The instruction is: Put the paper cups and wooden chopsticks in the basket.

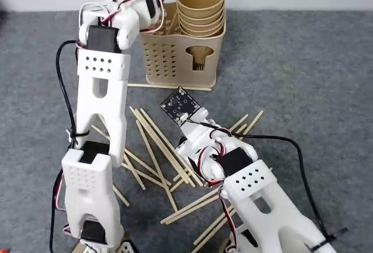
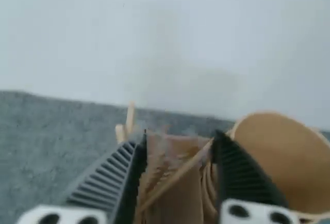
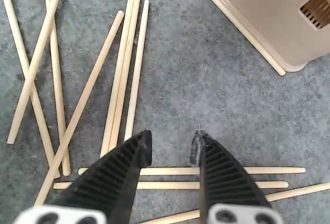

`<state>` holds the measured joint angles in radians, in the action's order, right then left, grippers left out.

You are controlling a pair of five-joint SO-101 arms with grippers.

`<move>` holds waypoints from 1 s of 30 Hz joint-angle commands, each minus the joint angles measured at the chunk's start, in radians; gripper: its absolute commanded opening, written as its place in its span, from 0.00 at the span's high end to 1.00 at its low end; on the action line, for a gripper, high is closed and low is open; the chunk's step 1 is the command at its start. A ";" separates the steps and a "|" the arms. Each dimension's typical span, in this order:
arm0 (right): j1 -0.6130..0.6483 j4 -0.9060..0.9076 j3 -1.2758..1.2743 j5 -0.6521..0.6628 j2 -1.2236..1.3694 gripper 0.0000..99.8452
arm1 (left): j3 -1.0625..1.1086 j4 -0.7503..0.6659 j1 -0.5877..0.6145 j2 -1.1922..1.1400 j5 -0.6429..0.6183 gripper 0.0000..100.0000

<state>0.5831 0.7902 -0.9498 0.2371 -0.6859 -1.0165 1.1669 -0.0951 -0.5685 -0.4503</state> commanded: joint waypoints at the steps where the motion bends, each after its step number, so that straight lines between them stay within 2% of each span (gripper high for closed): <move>1: -0.018 -0.021 0.008 0.003 -0.033 0.86 | -0.039 0.063 0.028 0.032 -0.025 0.75; 5: -0.018 -0.021 0.008 0.003 -0.033 0.86 | -0.171 0.163 0.089 0.031 -0.138 0.82; 10: -0.018 -0.021 0.008 0.003 -0.033 0.86 | -0.277 0.482 0.189 0.031 -0.152 0.86; 12: -0.016 -0.021 0.008 0.003 -0.033 0.86 | -0.272 0.605 0.221 0.029 -0.199 0.86; 15: -0.012 -0.021 0.008 0.003 -0.028 0.86 | -0.203 0.592 0.292 0.057 -0.285 0.86; 18: -0.012 -0.021 0.008 0.005 -0.028 0.86 | -0.008 0.592 0.322 0.106 -0.290 0.86; 21: -0.015 -0.021 0.008 0.005 -0.028 0.86 | 0.308 0.594 0.338 0.183 -0.285 0.86; 25: -0.016 -0.021 0.008 0.005 -0.025 0.86 | 0.719 0.592 0.290 0.324 -0.244 0.86; 30: -0.016 -0.021 0.008 0.003 -0.025 0.86 | 1.015 0.560 0.241 0.479 -0.239 0.86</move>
<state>0.5831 0.7902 -0.9498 0.2371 -0.6859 -0.1419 1.7300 0.1611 -0.2156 -0.6958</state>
